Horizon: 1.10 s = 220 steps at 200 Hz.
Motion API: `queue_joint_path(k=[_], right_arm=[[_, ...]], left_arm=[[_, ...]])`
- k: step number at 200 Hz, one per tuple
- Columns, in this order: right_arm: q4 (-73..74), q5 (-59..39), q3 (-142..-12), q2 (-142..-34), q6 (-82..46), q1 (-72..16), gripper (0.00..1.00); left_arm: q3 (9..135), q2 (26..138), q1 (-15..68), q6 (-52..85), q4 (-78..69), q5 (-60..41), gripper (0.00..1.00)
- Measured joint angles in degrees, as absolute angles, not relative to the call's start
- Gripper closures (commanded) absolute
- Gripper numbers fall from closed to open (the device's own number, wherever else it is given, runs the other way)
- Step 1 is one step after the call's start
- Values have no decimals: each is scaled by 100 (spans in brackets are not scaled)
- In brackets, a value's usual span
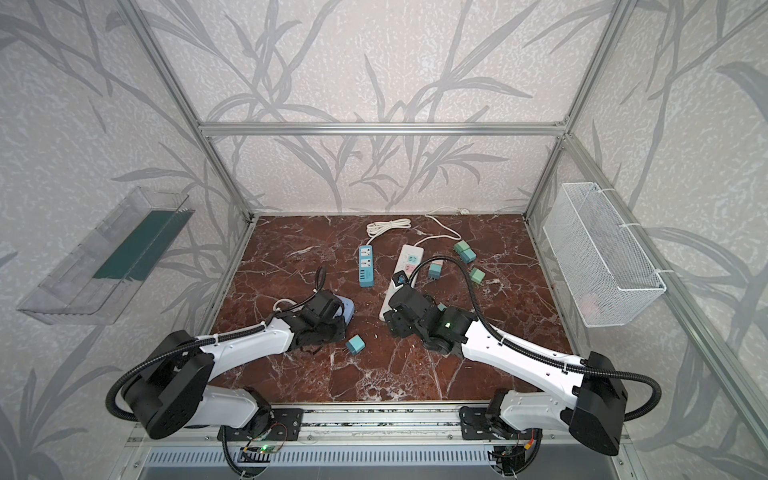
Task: Insert the plug
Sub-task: 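Close left gripper on the small teal adapter and lift it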
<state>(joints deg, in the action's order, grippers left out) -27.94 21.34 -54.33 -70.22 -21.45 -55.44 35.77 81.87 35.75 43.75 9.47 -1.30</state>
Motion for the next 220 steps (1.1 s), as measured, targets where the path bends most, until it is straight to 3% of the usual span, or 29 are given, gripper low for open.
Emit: queue_joint_path(k=[58, 86, 117, 153, 196, 220], right_arm=[[-2965, 2211, -5280, -6914, -2147, -5481, 7], [-3083, 2220, -5186, -6720, -2141, -5389, 7], [-3170, 2204, -5089, -6460, -2126, -5312, 8], [-3013, 2169, -4831, -6364, -2126, -5312, 14], [-2945, 1898, -4781, -6490, -2185, -5164, 8], [-2939, 1531, -4781, -6578, -2117, -4969, 7]], left_arm=[[4453, 9382, 3583, 4305, 141, 158, 69], [4901, 9598, 3542, 4141, 86, 244, 71], [4932, 8637, 3546, 3894, 427, 187, 55], [4941, 7225, 3712, 3527, 1308, 344, 52], [4941, 7491, 4099, 2993, 2814, 152, 45], [4941, 7769, 4539, 2832, 3284, 123, 35]])
